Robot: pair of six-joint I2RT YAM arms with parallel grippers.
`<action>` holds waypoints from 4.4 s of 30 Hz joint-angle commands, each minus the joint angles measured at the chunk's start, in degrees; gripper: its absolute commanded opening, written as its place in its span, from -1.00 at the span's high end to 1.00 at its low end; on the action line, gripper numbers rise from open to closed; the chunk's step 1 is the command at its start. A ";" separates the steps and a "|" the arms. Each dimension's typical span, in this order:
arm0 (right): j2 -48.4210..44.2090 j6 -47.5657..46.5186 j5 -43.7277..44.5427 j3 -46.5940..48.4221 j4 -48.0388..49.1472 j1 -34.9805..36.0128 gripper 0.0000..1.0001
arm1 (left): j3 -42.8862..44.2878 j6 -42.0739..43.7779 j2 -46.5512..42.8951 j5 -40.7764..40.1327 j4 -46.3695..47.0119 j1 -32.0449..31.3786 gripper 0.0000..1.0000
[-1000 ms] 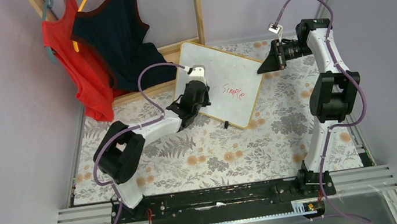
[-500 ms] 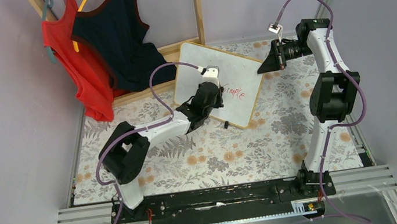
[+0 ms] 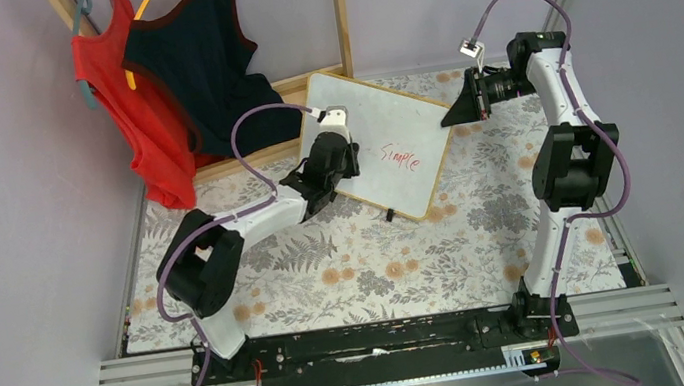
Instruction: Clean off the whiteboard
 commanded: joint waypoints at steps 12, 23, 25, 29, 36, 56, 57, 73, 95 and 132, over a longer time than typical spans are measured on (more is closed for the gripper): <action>0.83 -2.41 2.37 0.50 -3.74 2.68 1.00 | 6.48 1.32 3.11 2.22 -1.11 -2.93 1.00; 0.65 -2.31 2.32 0.67 -3.73 2.77 1.00 | 15.83 -1.19 10.46 3.61 -2.29 -13.08 1.00; 0.61 -2.28 2.32 0.68 -3.77 2.77 1.00 | 16.81 -1.84 11.50 4.35 -2.20 -14.22 1.00; 0.66 -2.28 2.23 0.55 -3.73 2.77 1.00 | 17.54 -2.21 12.58 4.45 -2.25 -15.63 1.00; 0.69 -2.39 2.32 0.25 -3.77 2.77 1.00 | 15.06 -0.06 10.01 0.68 -2.66 -15.36 1.00; 0.39 -2.74 2.76 -0.21 -3.73 2.77 1.00 | 10.31 6.04 3.32 -3.86 -5.67 -3.26 1.00; 0.40 -2.70 2.76 -0.21 -3.75 2.77 1.00 | 10.48 6.02 3.19 -3.72 -5.67 -3.07 1.00; 0.47 -2.71 2.67 -0.21 -3.73 2.77 1.00 | 14.78 0.71 8.57 0.71 -5.62 -11.99 1.00; 0.74 -2.93 2.68 -0.49 -3.75 2.77 1.00 | 2.80 3.31 -0.11 -3.61 -5.82 -5.60 1.00; 0.98 -2.74 2.88 -0.52 -3.74 2.94 1.00 | 9.67 0.94 2.81 0.34 -5.80 -8.78 1.00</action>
